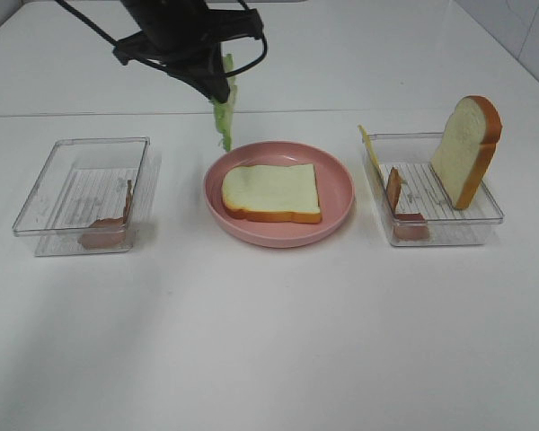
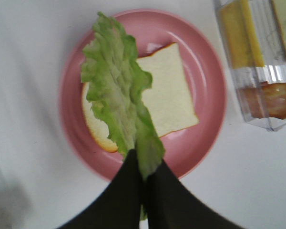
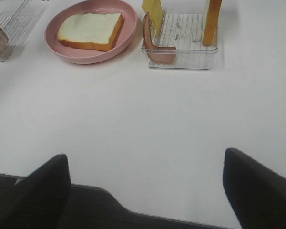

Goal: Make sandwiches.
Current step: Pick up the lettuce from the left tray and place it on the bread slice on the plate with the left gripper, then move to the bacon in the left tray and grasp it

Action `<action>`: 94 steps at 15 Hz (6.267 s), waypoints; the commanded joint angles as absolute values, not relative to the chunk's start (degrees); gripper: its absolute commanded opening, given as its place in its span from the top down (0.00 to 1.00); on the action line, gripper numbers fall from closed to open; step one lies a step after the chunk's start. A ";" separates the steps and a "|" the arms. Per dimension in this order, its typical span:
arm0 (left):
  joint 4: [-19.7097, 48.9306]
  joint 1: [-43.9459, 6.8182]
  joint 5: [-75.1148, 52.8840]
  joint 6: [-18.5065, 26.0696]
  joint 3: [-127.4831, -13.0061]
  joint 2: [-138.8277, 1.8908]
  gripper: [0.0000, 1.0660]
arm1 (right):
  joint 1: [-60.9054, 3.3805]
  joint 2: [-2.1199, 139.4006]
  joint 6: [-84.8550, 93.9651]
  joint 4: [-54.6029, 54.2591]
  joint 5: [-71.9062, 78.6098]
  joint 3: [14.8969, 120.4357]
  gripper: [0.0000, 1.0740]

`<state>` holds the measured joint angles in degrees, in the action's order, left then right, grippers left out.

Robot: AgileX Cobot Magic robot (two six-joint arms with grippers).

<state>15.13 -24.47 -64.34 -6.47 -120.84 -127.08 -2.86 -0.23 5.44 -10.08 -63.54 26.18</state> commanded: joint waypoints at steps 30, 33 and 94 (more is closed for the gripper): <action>5.96 -31.63 -56.67 -8.31 -121.30 -138.66 1.00 | -2.69 -1.89 5.79 -10.43 -63.03 25.95 0.21; 1.43 -31.63 -56.61 -11.12 -121.58 -138.54 0.74 | -2.69 -1.89 5.79 -10.43 -63.03 25.95 0.21; 0.00 -20.63 -68.24 -15.76 -99.52 -126.62 0.58 | -2.69 -1.89 5.79 -10.37 -63.03 25.95 0.21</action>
<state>0.00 -20.57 -68.53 -15.30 -99.81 -126.51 -2.86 -0.23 5.44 -10.14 -63.54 26.18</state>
